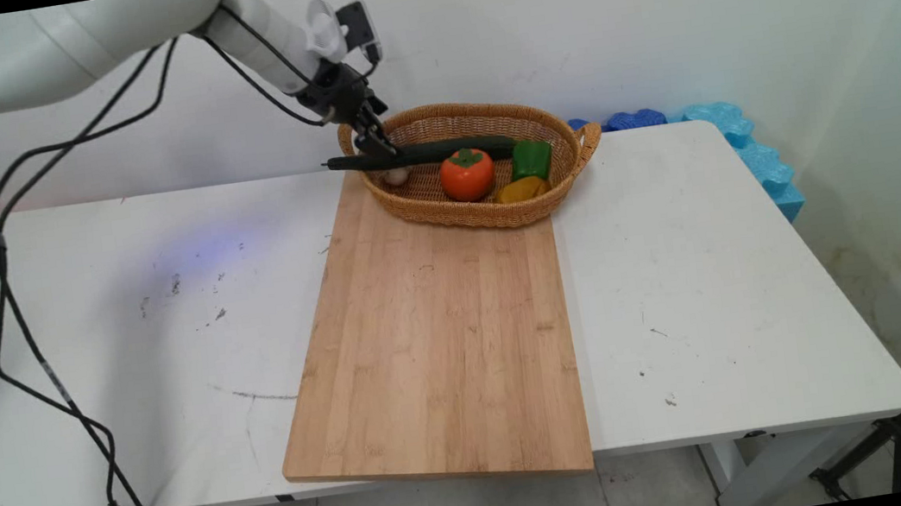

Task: Pick up the cucumber from the vegetable basket, then place the picked object on the cutting board

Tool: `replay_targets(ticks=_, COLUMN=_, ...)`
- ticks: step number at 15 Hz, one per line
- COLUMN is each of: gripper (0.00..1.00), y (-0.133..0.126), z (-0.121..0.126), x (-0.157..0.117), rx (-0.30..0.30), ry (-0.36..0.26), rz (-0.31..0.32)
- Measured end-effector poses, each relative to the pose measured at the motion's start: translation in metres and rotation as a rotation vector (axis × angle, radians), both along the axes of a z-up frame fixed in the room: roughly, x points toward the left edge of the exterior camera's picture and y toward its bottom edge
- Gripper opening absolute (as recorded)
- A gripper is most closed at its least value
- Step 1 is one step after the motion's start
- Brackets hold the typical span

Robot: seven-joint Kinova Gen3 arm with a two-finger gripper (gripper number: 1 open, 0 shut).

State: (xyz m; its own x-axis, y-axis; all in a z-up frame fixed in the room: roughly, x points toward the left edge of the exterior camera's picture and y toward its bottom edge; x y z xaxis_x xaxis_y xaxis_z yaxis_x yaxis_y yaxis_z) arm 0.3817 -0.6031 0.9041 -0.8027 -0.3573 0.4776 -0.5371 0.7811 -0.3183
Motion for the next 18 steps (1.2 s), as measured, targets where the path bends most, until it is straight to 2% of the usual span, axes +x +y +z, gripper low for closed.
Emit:
replay_targets(ticks=6, gripper=1.00, y=-0.022, z=-0.025, x=-0.015, rx=0.011, ry=-0.025, rz=-0.001)
replay_targets(ticks=13, gripper=1.00, y=-0.034, z=-0.041, x=-0.025, rx=0.018, ry=-0.046, rz=-0.010)
replay_targets(ticks=14, gripper=0.00, y=-0.035, z=-0.043, x=-0.026, rx=0.018, ry=-0.048, rz=-0.011)
replay_targets(ticks=18, gripper=0.00, y=-0.036, z=-0.047, x=-0.030, rx=0.022, ry=-0.050, rz=-0.013)
